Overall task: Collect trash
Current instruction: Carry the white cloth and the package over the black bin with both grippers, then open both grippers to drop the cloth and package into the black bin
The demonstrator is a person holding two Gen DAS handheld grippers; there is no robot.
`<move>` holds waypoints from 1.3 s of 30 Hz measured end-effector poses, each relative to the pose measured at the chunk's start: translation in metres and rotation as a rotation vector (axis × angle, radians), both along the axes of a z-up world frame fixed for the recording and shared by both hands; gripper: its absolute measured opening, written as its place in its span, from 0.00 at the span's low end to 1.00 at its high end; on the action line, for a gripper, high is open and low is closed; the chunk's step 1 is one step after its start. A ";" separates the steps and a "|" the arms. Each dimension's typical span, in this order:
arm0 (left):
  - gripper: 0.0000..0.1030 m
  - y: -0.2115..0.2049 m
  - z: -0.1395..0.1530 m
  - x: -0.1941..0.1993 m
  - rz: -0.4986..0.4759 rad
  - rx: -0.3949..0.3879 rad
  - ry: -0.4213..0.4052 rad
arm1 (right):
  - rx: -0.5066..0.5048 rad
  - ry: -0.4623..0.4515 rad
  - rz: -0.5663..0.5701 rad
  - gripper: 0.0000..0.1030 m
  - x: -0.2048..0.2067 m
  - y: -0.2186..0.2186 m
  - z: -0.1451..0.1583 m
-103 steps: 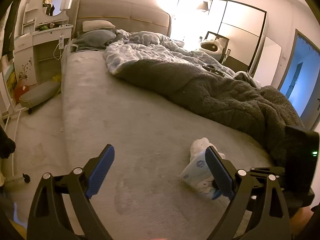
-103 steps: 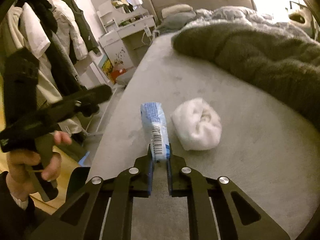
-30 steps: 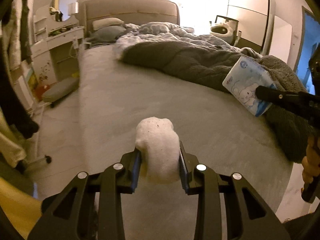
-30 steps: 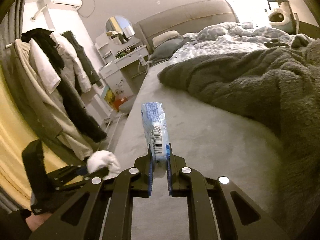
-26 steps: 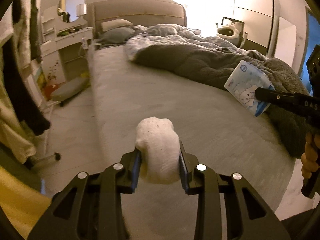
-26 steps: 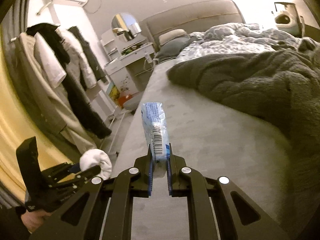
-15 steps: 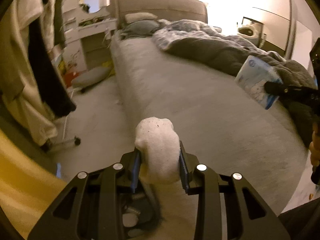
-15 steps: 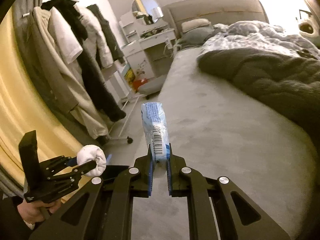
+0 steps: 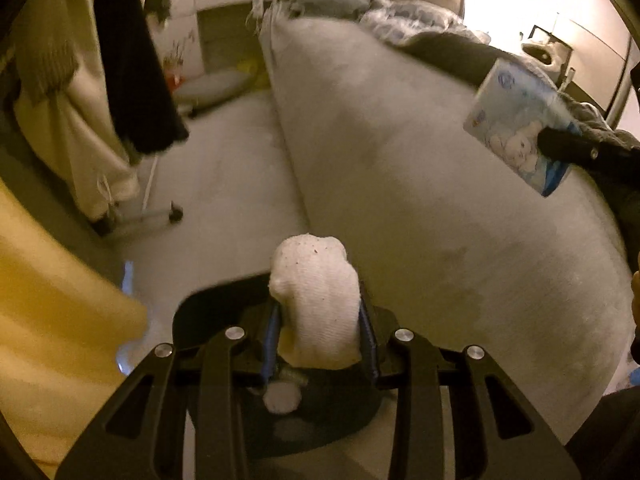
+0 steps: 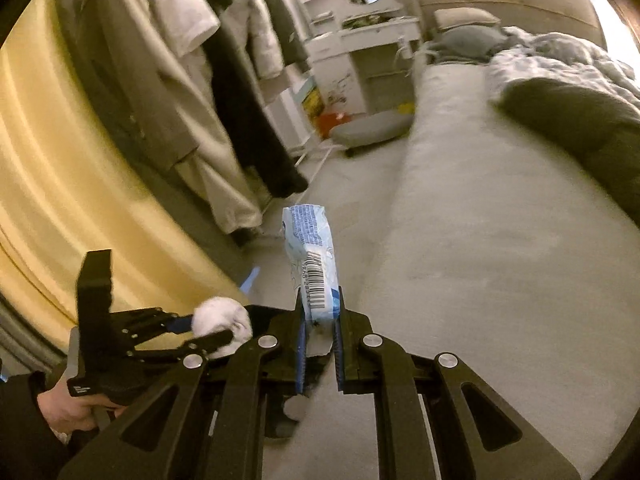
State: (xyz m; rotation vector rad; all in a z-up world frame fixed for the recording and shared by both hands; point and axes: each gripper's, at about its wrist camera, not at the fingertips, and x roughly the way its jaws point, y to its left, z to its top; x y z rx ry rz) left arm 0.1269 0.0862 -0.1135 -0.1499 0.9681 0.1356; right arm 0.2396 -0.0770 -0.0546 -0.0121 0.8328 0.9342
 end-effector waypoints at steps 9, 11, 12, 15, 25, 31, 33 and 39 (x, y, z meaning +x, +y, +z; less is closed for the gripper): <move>0.37 0.038 -0.048 -0.010 0.035 -0.086 0.199 | -0.034 0.060 0.122 0.11 -0.009 0.070 -0.022; 0.37 0.044 -0.053 -0.010 0.033 -0.084 0.223 | -0.059 0.076 0.145 0.11 -0.011 0.086 -0.030; 0.39 0.047 -0.055 -0.011 0.033 -0.088 0.232 | -0.071 0.082 0.156 0.11 -0.013 0.093 -0.035; 0.43 0.053 -0.059 -0.015 0.040 -0.082 0.249 | -0.102 0.099 0.183 0.11 -0.016 0.112 -0.046; 0.72 0.082 -0.050 -0.025 0.075 -0.104 0.216 | -0.188 0.155 0.210 0.11 -0.012 0.149 -0.082; 0.82 0.091 -0.027 -0.032 0.108 -0.063 0.095 | -0.251 0.181 0.231 0.11 -0.014 0.169 -0.107; 0.86 0.094 -0.019 -0.034 0.122 -0.032 0.051 | -0.271 0.195 0.233 0.11 -0.014 0.172 -0.115; 0.90 0.103 0.008 -0.044 0.176 -0.016 -0.088 | -0.330 0.221 0.249 0.11 -0.020 0.182 -0.137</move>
